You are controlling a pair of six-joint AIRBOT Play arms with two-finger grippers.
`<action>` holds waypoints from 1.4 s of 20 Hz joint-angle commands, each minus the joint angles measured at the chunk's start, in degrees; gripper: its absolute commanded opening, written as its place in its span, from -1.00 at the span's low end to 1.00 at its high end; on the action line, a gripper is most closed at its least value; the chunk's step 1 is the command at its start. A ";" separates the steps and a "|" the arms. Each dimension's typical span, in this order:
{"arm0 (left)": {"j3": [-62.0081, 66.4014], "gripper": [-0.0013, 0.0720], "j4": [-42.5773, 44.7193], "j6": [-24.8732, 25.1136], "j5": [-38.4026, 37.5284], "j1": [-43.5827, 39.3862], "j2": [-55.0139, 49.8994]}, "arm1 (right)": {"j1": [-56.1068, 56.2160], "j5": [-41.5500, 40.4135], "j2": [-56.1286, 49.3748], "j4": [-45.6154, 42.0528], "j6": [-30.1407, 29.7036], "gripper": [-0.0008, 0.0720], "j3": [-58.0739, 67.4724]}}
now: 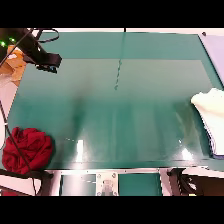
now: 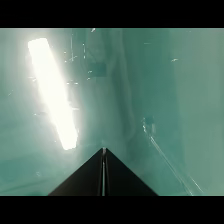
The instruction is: Fold the shirts.
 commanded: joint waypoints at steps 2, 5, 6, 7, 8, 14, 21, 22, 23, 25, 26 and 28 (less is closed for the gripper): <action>0.02 -0.91 -2.54 0.04 -0.02 0.04 0.04 | -1.44 0.48 3.28 -11.91 -0.72 -0.93 -15.32; 0.02 -0.91 -3.21 0.07 0.00 0.04 0.04 | -1.57 -6.84 3.02 -14.53 -0.72 -0.86 -24.94; 0.02 -0.91 -3.32 0.07 0.22 0.04 0.04 | -1.77 -8.35 2.73 -14.69 -0.72 -0.08 -27.45; 0.02 -0.91 -3.37 0.07 0.50 0.04 0.04 | -1.99 -8.44 2.21 -14.64 -0.74 0.78 -28.89; 0.02 -0.91 -3.43 0.07 1.25 0.04 0.04 | -1.95 -7.41 1.53 -14.64 -0.72 0.79 -28.94; 0.09 -0.91 -3.50 0.46 3.67 0.04 1.14 | 9.53 -8.17 -0.55 3.30 -1.14 -0.86 -12.24; -8.52 -0.91 -3.93 -4.81 4.85 0.04 11.43 | 38.29 -17.59 2.29 9.44 -8.02 -0.93 -11.17; -12.96 -0.91 -4.09 -5.73 5.46 0.02 13.99 | 42.05 -19.26 4.15 9.46 -8.72 -0.93 -14.43; -18.84 -0.91 -4.17 -6.45 6.54 -0.22 17.22 | 45.94 -21.35 6.75 9.44 -9.64 -0.93 -18.93; -31.80 -0.91 -4.17 -8.24 9.46 -1.81 24.41 | 52.57 -25.88 12.85 9.44 -11.23 -0.93 -29.57; -38.97 -0.91 -4.11 -9.42 11.04 -2.71 28.41 | 55.28 -28.09 15.65 9.44 -11.50 -0.93 -34.80; -50.60 -0.91 -4.00 -11.87 12.94 -4.76 34.77 | 59.80 -32.09 20.09 9.44 -11.54 -0.93 -43.65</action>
